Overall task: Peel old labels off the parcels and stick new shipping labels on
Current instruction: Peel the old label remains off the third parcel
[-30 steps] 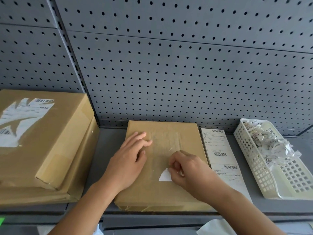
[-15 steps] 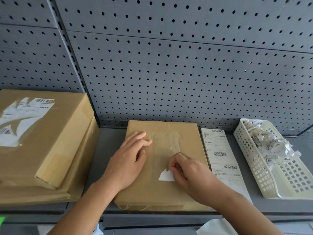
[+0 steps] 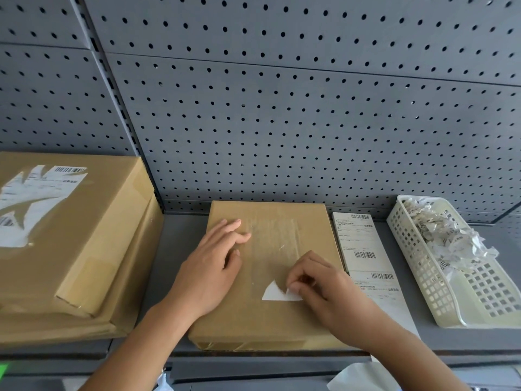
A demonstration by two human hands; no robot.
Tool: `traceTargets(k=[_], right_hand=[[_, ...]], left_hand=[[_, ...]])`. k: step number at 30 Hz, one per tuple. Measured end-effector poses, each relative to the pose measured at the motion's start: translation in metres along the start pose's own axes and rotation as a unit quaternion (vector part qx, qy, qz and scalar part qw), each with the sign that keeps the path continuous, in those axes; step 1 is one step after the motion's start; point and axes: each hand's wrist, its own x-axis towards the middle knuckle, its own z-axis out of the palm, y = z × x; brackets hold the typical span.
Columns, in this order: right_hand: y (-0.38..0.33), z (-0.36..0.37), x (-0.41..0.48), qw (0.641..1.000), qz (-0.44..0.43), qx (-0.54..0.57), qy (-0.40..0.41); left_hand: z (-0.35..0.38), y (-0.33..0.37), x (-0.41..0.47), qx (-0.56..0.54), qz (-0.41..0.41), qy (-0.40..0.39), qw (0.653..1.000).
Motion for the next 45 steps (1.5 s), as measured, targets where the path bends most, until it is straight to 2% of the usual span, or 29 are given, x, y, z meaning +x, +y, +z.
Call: traceTargets(k=[3, 7, 16, 20, 31, 34, 37, 42, 45], right_hand=[[0.004, -0.009, -0.008, 0.995, 0.038, 0.095, 0.015], [0.004, -0.020, -0.008, 0.965, 0.063, 0.242, 0.075], [-0.003, -0.042, -0.013, 0.937, 0.091, 0.305, 0.141], [0.001, -0.052, -0.017, 0.936, 0.103, 0.292, 0.165], [0.038, -0.098, -0.047, 0.930, 0.175, 0.117, 0.301], [0.051, -0.117, -0.057, 0.915, 0.203, 0.075, 0.342], [0.068, -0.139, -0.067, 0.892, 0.234, -0.019, 0.387], [0.089, -0.169, -0.071, 0.845, 0.227, -0.191, 0.445], [0.109, -0.180, -0.067, 0.823, 0.241, -0.246, 0.452]], left_hand=[[0.000, 0.000, 0.000, 0.002, -0.003, -0.003, 1.000], [0.000, 0.000, -0.001, 0.000, -0.008, -0.005, 1.000], [0.002, -0.004, 0.000, 0.007, -0.003, -0.002, 1.000], [0.001, -0.004, 0.000, 0.002, 0.001, 0.001, 1.000], [0.003, -0.006, 0.001, 0.005, 0.004, 0.004, 1.000], [0.002, -0.004, 0.001, 0.008, 0.007, 0.004, 1.000], [0.003, -0.004, 0.002, 0.011, 0.011, 0.003, 1.000], [0.003, -0.005, 0.002, 0.010, 0.011, 0.005, 1.000], [0.003, -0.004, 0.002, 0.006, 0.015, 0.006, 1.000]])
